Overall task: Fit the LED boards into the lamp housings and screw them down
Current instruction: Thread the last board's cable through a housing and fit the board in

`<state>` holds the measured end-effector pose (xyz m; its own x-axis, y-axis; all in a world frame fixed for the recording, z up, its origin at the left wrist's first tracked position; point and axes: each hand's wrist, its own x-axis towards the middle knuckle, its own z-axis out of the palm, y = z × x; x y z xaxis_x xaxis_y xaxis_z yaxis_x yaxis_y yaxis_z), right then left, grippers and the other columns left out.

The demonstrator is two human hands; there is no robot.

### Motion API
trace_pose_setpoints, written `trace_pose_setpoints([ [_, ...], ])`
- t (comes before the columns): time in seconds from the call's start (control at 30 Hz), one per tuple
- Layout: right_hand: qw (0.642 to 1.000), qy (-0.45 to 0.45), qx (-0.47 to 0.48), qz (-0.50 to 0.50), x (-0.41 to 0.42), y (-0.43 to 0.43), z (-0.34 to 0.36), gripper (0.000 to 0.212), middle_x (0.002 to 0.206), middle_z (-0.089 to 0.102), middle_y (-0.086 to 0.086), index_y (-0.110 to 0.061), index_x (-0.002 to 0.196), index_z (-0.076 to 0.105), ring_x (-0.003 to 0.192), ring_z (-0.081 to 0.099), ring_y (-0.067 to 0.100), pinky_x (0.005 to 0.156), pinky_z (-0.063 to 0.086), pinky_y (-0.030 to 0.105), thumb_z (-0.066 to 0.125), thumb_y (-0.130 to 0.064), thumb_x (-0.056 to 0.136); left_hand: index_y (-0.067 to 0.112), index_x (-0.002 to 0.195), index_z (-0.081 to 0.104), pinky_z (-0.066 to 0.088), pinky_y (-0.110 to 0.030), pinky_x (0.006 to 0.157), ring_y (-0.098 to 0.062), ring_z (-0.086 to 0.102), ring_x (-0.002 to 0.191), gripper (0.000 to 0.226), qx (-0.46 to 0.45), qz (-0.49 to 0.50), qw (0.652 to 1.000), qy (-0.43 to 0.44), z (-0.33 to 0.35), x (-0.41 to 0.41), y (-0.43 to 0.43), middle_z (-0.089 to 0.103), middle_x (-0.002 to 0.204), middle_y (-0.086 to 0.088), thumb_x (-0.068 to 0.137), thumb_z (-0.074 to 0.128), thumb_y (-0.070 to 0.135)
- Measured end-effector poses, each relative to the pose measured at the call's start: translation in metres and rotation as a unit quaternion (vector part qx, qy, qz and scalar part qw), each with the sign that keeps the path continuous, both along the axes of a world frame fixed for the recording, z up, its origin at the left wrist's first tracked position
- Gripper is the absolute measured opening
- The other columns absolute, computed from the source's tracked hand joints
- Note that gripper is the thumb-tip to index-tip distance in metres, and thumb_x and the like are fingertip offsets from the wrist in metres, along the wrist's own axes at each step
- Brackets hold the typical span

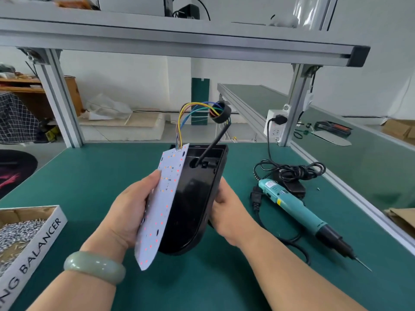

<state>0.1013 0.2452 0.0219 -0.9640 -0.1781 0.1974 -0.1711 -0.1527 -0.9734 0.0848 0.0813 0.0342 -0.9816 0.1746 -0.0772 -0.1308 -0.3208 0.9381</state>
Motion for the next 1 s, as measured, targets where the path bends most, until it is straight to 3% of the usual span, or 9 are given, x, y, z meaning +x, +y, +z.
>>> trace_pose_setpoints([
  [0.13,0.993,0.001,0.104,-0.054,-0.008,0.001,-0.005,0.034,0.106,0.067,0.009,-0.012,0.120,0.057,0.095,0.063,0.026,0.088,0.053,0.044,0.056,0.006,0.091,0.020,0.046,0.063,0.040,-0.015,0.036,-0.012,0.047,0.032,0.045,-0.040,-0.010,0.998,0.039,0.000,0.002,0.000,0.051,0.040,0.002,0.068,0.052,0.057],
  [0.3,0.968,-0.041,0.199,-0.147,-0.019,0.012,-0.014,0.043,0.067,0.051,-0.006,-0.026,0.061,0.058,0.049,0.052,0.007,0.054,0.041,0.024,0.041,-0.010,0.097,0.020,0.045,0.064,0.042,-0.014,0.038,-0.012,0.053,0.032,0.050,0.024,0.024,0.998,0.057,0.004,0.003,0.000,0.055,0.041,0.004,0.077,0.053,0.057],
  [0.43,0.792,0.017,0.576,-0.204,-0.029,0.017,-0.027,0.034,0.082,0.040,-0.003,-0.021,0.073,0.049,0.063,0.048,0.021,0.052,0.031,0.029,0.039,-0.035,0.102,0.021,0.056,0.057,0.042,-0.017,0.056,-0.010,0.053,0.041,0.054,0.048,0.093,0.990,0.092,0.011,0.000,-0.026,0.053,0.050,0.007,0.083,0.051,0.067],
  [0.57,0.704,0.076,0.669,-0.225,-0.037,0.007,-0.030,0.038,0.074,0.029,-0.004,-0.020,0.063,0.028,0.061,0.044,0.018,0.047,0.020,0.027,0.043,-0.011,0.096,0.020,0.044,0.064,0.040,-0.009,0.038,-0.006,0.050,0.033,0.060,0.013,0.079,0.991,0.108,0.008,0.004,-0.021,0.054,0.041,0.007,0.090,0.044,0.053],
  [0.67,0.751,0.045,0.641,-0.153,-0.045,0.013,-0.027,0.018,0.114,0.051,0.005,-0.015,0.103,0.056,0.094,0.057,0.029,0.065,0.036,0.032,0.039,-0.013,0.097,0.017,0.053,0.071,0.040,-0.010,0.039,-0.009,0.053,0.035,0.045,-0.047,0.044,0.989,0.133,0.008,0.006,-0.013,0.061,0.046,0.002,0.072,0.052,0.053],
  [0.73,0.800,0.052,0.594,-0.063,-0.048,0.023,-0.024,0.035,0.135,0.040,0.003,-0.019,0.130,0.047,0.095,0.053,0.023,0.076,0.037,0.032,0.042,-0.018,0.095,0.014,0.059,0.074,0.044,-0.014,0.039,-0.012,0.059,0.038,0.043,-0.038,0.012,0.991,0.127,0.006,0.004,-0.013,0.066,0.051,-0.003,0.069,0.053,0.051],
  [0.83,0.886,0.042,0.457,-0.060,-0.047,0.037,-0.003,0.041,0.123,0.046,-0.011,-0.030,0.131,0.040,0.093,0.052,0.012,0.087,0.042,0.035,0.037,-0.033,0.091,0.012,0.066,0.075,0.049,-0.021,0.041,-0.016,0.062,0.043,0.046,-0.041,-0.016,0.991,0.127,0.002,0.001,-0.013,0.069,0.057,-0.008,0.067,0.057,0.054],
  [0.93,0.916,0.006,0.362,-0.172,-0.043,0.048,0.023,0.023,0.082,0.047,-0.012,-0.027,0.092,0.042,0.070,0.042,0.009,0.064,0.037,0.029,0.026,-0.043,0.096,0.010,0.066,0.074,0.047,-0.021,0.041,-0.016,0.061,0.043,0.047,-0.053,-0.010,0.991,0.120,-0.002,-0.002,-0.013,0.068,0.058,-0.008,0.069,0.060,0.055],
  [1.0,0.934,-0.011,0.246,-0.260,-0.038,0.053,0.044,0.042,0.077,0.049,-0.005,-0.010,0.107,0.052,0.065,0.045,0.012,0.063,0.036,0.030,0.027,-0.043,0.100,0.000,0.073,0.070,0.048,-0.025,0.047,-0.022,0.060,0.051,0.058,-0.059,0.002,0.990,0.125,-0.003,-0.002,-0.012,0.068,0.067,-0.014,0.074,0.068,0.057],
])
